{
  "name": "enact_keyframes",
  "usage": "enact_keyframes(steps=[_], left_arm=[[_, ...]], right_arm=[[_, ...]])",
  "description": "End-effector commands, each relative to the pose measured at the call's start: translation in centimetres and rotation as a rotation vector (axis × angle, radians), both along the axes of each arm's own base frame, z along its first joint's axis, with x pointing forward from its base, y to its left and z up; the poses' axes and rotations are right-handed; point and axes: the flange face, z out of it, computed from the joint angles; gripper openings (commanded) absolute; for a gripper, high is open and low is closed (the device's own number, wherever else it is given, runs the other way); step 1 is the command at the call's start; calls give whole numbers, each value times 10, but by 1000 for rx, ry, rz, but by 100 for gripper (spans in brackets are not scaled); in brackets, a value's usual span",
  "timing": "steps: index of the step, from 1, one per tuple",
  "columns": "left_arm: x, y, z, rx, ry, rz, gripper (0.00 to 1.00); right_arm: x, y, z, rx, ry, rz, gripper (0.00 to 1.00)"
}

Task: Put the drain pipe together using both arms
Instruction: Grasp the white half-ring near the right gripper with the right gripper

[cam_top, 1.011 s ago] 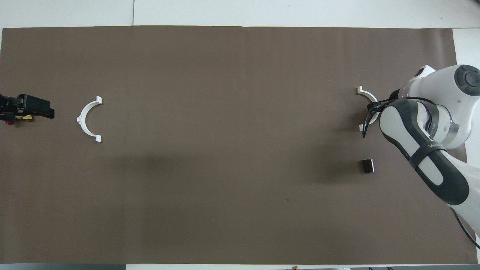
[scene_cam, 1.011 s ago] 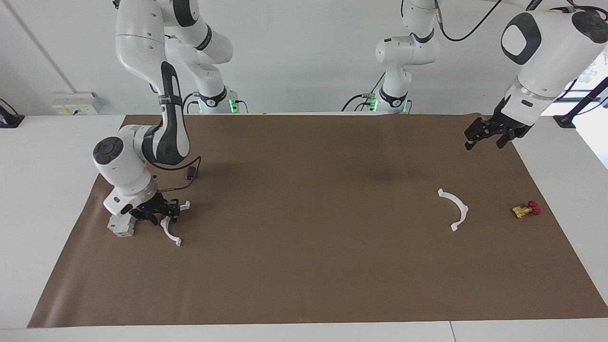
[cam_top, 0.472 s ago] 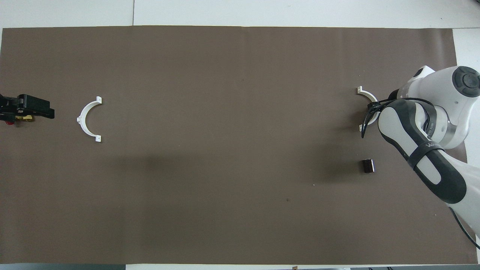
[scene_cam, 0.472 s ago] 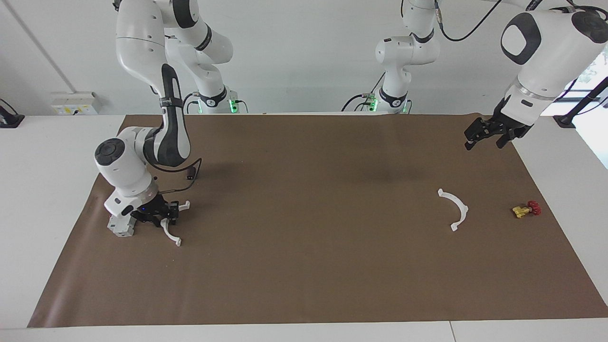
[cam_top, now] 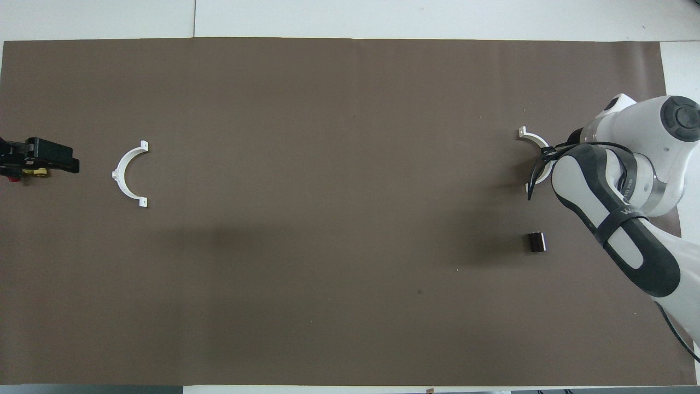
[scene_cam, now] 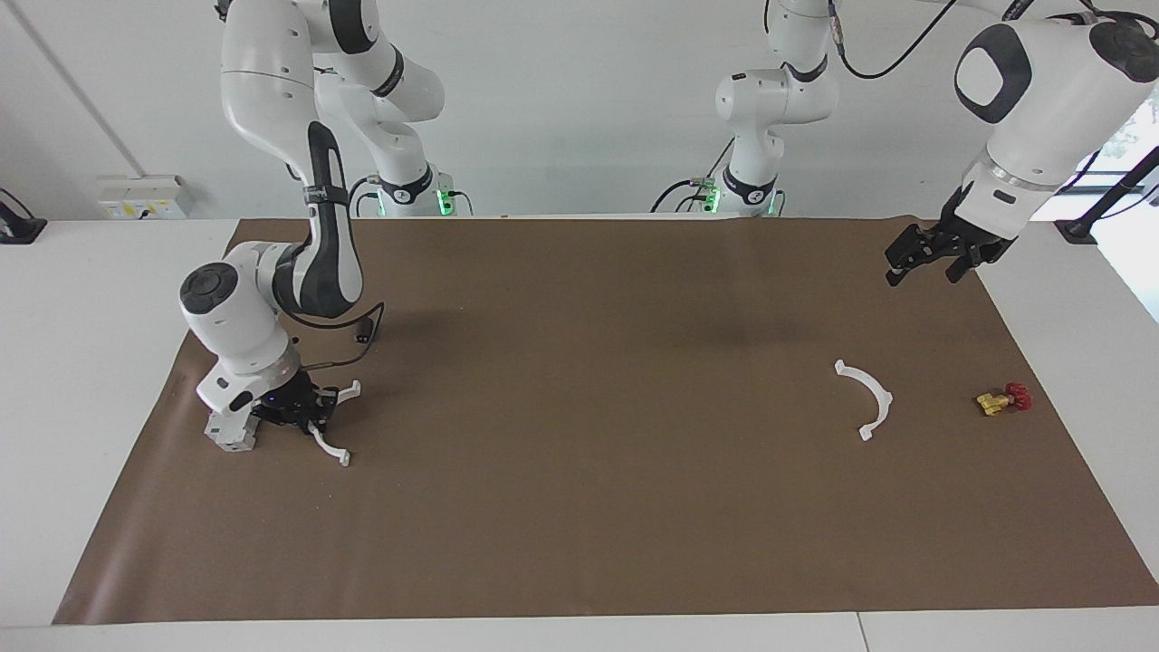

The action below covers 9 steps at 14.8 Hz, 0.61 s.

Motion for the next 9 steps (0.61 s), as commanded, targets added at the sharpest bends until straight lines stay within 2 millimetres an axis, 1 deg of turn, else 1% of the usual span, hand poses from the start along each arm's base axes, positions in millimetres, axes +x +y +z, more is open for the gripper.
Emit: enact_keyframes(steps=[1,2,3,4,6,8,9], left_arm=[[-6,-1,2,-8,-14,13,100],[-6,-1,2,-8,-14,13,100],[-6,-1,2,-8,-14,13,100],[-6,-1,3,-10,-14,13,100],[-6,-1,2,-8,-14,13,100],[-6,-2,2,-8,-14,11,100],[-6,-1,2,-8,-14,13,100]], right_arm=[[6,1,10,-8,12,31,0],[10,7,20,-2,34,29,0],[19,13,38,7,53,6,0],[29,29,51,17,80,-15,0],[46,93,82,25,106,-30,0],[53,158,100,23,121,-97,0],[50,205,104,23,114,-115,0]])
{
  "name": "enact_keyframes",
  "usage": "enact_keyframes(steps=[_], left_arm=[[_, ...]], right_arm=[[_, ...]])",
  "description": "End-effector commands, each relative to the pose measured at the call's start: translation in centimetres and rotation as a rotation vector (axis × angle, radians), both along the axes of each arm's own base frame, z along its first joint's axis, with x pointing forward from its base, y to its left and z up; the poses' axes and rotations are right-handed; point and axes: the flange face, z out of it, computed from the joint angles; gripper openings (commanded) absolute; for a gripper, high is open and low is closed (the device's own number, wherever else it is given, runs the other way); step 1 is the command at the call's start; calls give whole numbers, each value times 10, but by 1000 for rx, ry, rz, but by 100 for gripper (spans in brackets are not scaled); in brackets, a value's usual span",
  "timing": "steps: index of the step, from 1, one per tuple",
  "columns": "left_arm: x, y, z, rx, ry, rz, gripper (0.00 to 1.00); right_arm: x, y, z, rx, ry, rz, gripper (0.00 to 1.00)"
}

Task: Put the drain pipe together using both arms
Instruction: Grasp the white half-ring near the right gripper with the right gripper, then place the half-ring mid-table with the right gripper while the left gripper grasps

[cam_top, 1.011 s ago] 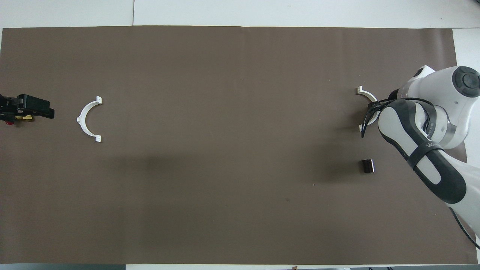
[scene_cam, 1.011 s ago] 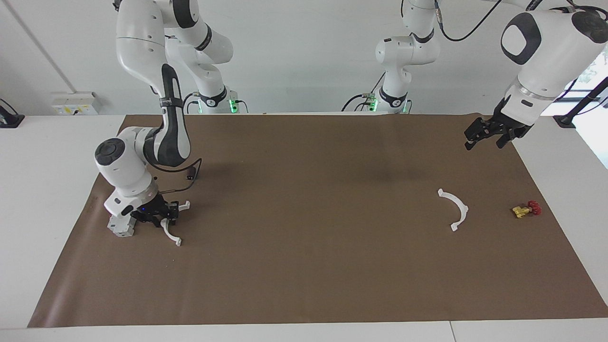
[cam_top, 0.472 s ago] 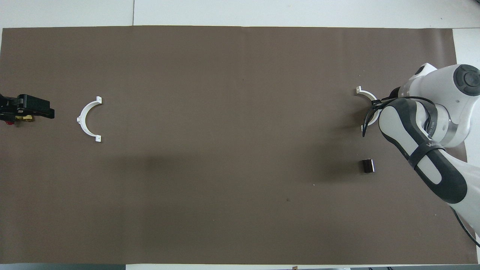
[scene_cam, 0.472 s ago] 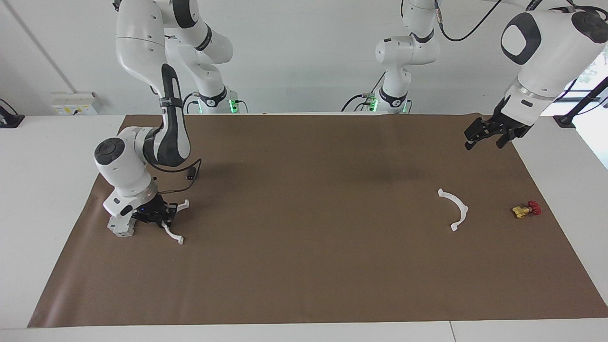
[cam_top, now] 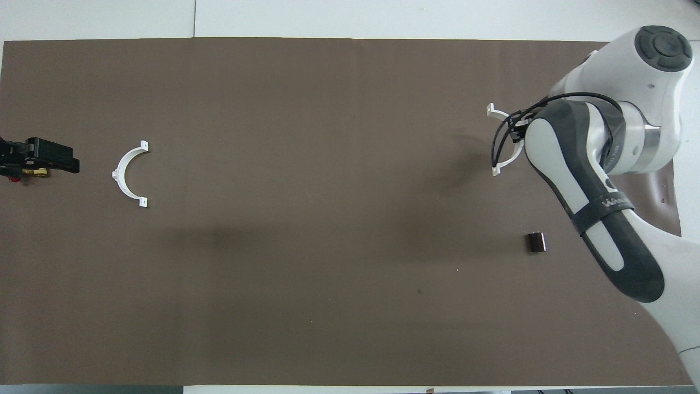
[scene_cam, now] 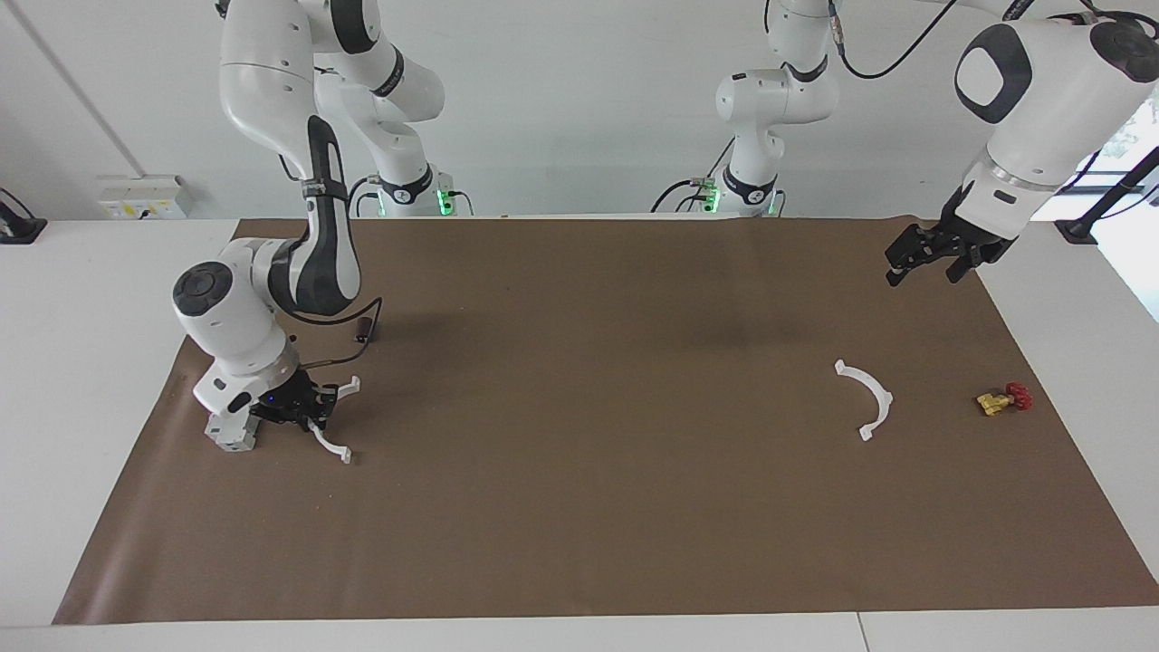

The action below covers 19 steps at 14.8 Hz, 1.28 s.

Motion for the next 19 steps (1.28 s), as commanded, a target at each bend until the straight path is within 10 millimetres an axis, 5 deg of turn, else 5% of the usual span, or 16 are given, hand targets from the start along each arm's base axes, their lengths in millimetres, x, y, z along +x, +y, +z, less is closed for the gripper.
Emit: enact_keyframes(steps=[1,6,14,19], left_arm=[[-6,-1,2,-8,-14,13,100],[-7,-4,2,-8,-12,7,100],[3,3,-19,-6,-86,11,100],[31,18,-86,6,-96,-25,100]], right_arm=[[3,107,1,-6,0,-63,0],[-22,247,-33,34,-114,-63,0],[-34,256,-68,20,-80,-10,2],[-42,250,-85,12,-66,94,2]])
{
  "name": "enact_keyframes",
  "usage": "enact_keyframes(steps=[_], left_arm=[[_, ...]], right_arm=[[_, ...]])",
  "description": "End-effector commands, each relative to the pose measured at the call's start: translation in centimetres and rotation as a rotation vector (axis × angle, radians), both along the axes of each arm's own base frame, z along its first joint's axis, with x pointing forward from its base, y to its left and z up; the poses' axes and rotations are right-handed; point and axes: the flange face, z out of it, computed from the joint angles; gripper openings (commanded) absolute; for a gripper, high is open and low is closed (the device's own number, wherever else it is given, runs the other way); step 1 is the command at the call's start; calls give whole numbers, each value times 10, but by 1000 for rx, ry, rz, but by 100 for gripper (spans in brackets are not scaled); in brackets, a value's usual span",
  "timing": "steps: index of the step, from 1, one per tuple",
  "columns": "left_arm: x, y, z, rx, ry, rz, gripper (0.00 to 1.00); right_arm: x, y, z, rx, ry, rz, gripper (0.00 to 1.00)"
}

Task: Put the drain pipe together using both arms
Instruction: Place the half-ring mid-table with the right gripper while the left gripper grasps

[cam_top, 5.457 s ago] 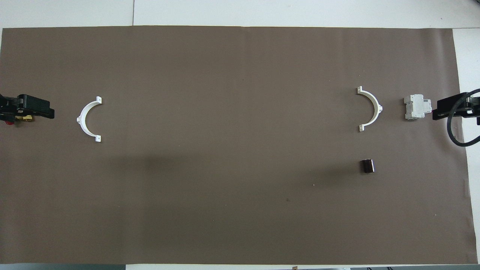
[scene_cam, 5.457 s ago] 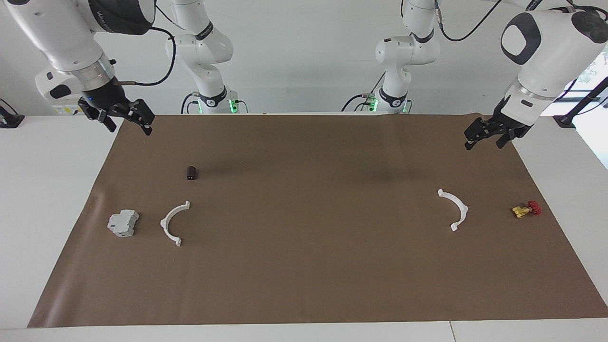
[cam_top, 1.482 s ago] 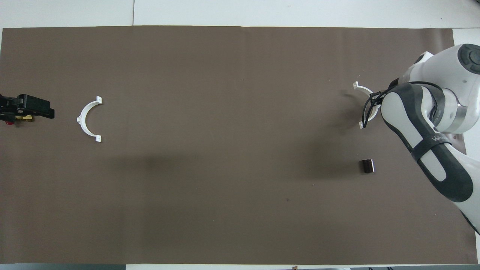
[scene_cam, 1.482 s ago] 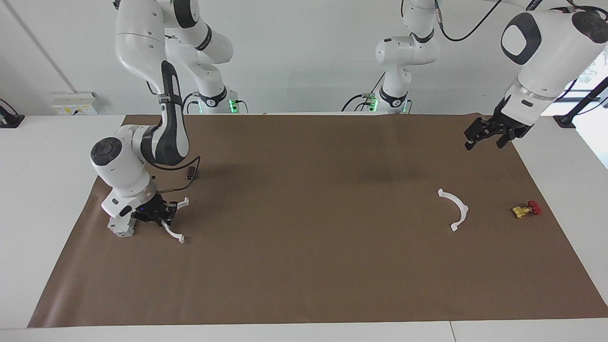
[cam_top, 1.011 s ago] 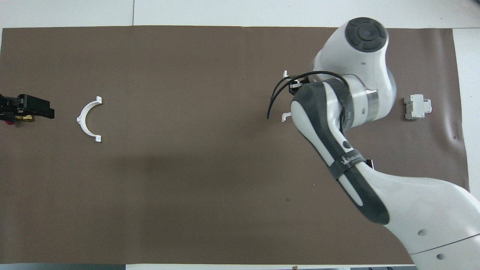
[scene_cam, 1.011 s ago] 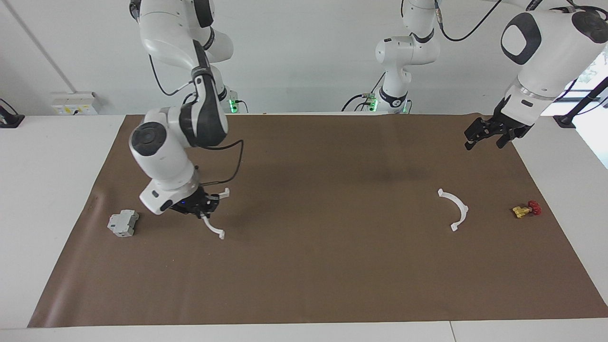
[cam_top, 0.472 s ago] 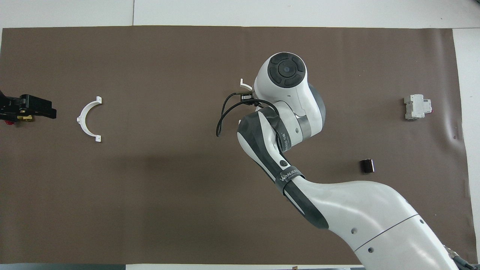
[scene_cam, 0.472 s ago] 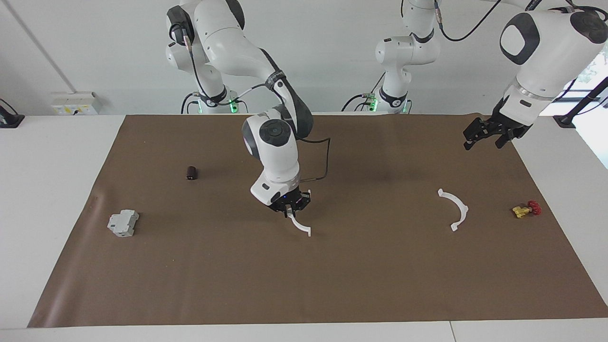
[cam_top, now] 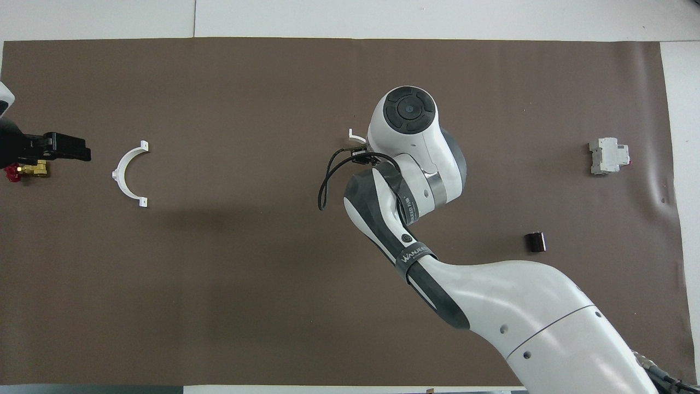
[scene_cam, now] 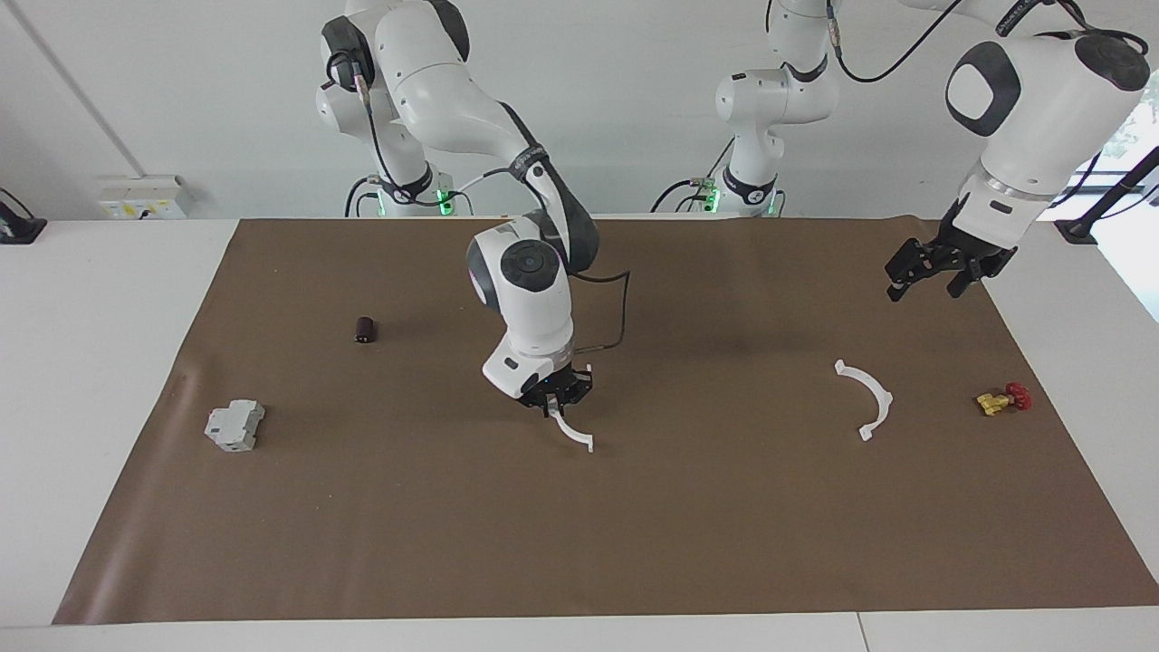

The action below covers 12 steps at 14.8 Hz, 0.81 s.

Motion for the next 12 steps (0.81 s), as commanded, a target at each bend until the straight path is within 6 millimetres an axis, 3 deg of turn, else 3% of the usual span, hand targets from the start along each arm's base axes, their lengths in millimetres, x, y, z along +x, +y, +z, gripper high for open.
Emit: enact_keyframes(steps=[1,4,7,8,9,10,12], left_arm=[[11,5,-50,1,-23,-15,100],[16,17,-104,8,-31,6,100],[18,23,-129,16,-23,-49,100],[16,28,-140,19,-32,-54,100],[11,34,-153,22,-38,-47,99],[9,34,-162,24,-47,-46,99],[8,38,-180,24,-32,-39,97]], right_arm=[[-7,-5,-10,10,-16,41,2],[-12,-5,-17,12,-20,42,4],[-13,-3,-16,12,-18,34,12],[-14,-2,-16,13,-18,28,30],[-14,-1,-16,14,-19,19,58],[-13,2,-11,18,-29,21,99],[-5,8,9,40,-61,-5,100]])
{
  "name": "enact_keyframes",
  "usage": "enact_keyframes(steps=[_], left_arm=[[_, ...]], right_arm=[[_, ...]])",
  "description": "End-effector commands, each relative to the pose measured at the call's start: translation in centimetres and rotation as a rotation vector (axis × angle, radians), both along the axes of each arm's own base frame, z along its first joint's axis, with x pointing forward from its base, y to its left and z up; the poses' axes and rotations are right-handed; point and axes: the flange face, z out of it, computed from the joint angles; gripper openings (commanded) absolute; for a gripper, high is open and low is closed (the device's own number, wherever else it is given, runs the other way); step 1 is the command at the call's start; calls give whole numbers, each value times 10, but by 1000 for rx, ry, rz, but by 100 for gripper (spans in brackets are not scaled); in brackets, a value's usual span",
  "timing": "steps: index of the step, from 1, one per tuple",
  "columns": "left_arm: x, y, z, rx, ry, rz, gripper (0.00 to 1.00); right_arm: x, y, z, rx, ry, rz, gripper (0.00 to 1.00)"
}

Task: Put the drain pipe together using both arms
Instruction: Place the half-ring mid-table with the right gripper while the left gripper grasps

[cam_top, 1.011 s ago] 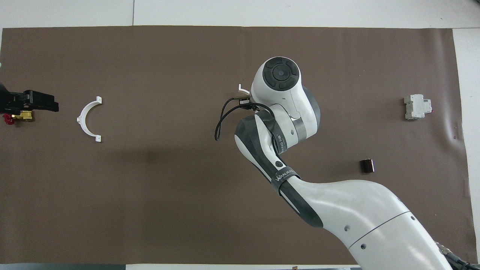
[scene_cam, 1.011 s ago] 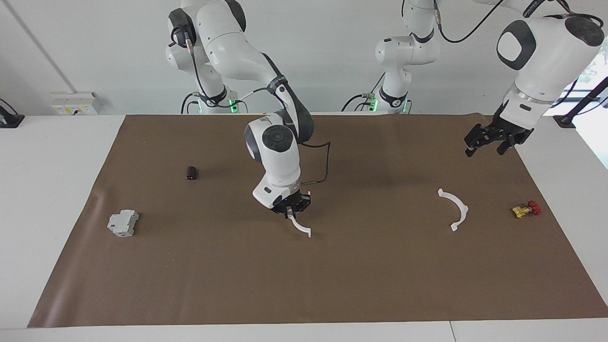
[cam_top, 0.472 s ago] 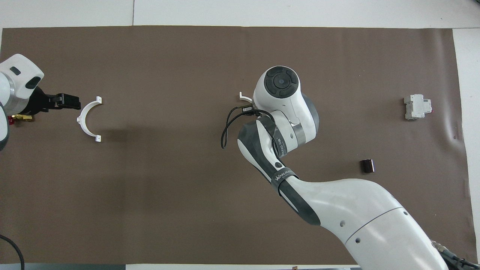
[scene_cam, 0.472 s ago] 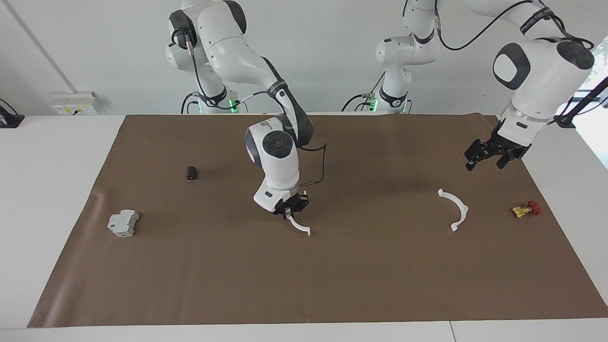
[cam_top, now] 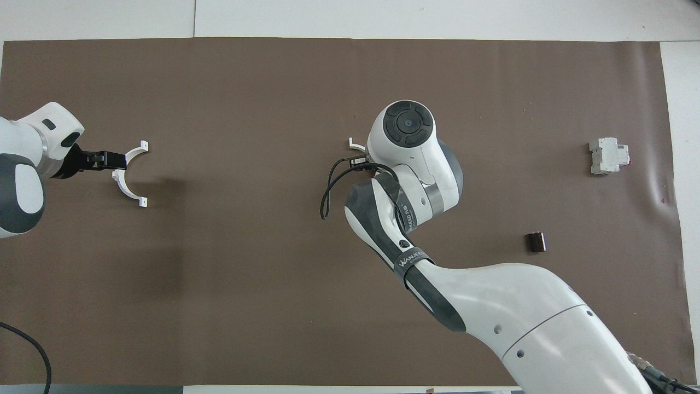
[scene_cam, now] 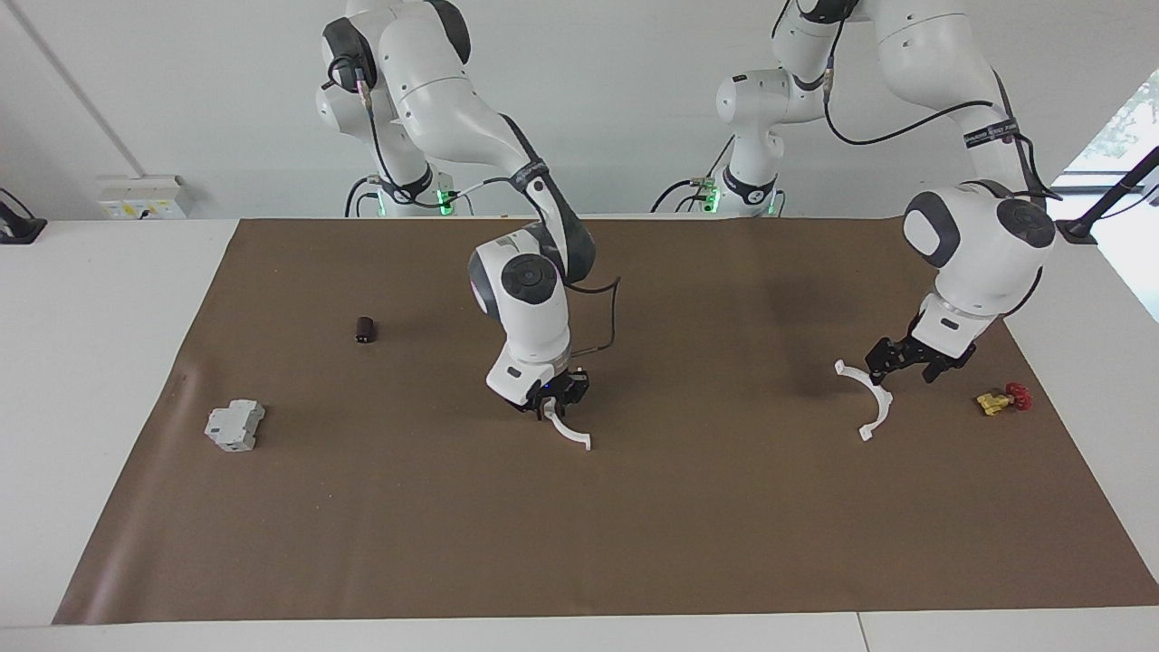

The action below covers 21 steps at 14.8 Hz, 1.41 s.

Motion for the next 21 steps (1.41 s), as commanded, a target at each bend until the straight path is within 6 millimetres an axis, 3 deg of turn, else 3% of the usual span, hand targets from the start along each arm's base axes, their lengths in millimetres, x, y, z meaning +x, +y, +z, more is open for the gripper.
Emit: enact_keyframes(steps=[1,3,4,6,8,9,10,15,18,19,21], left_arm=[[-5,10,-24,-2,5,2,95],[-5,12,-38,-2,21,5,92],[-5,11,-43,-1,19,4,91],[-6,12,-49,0,14,10,76],[-6,10,-54,0,19,11,45],[-6,10,-57,0,17,14,16],[-6,10,-57,0,17,12,0],[1,12,-47,5,-15,6,0],[5,2,-23,5,-45,-4,0],[6,-8,-18,4,-49,-18,0],[14,-50,-8,0,-39,-72,0]], right_arm=[[10,6,40,36,-47,-52,100],[20,-23,84,38,-68,-98,100],[29,-55,107,35,-78,-138,100],[25,-114,162,25,-44,-208,100],[13,-162,200,6,16,-267,100],[5,-189,218,-3,49,-296,100],[-3,-212,234,-7,66,-301,100],[-56,-315,294,-9,137,-258,100],[-90,-350,289,-29,168,-246,100],[-86,-360,290,-31,145,-253,100],[-78,-364,301,-61,109,-239,100]])
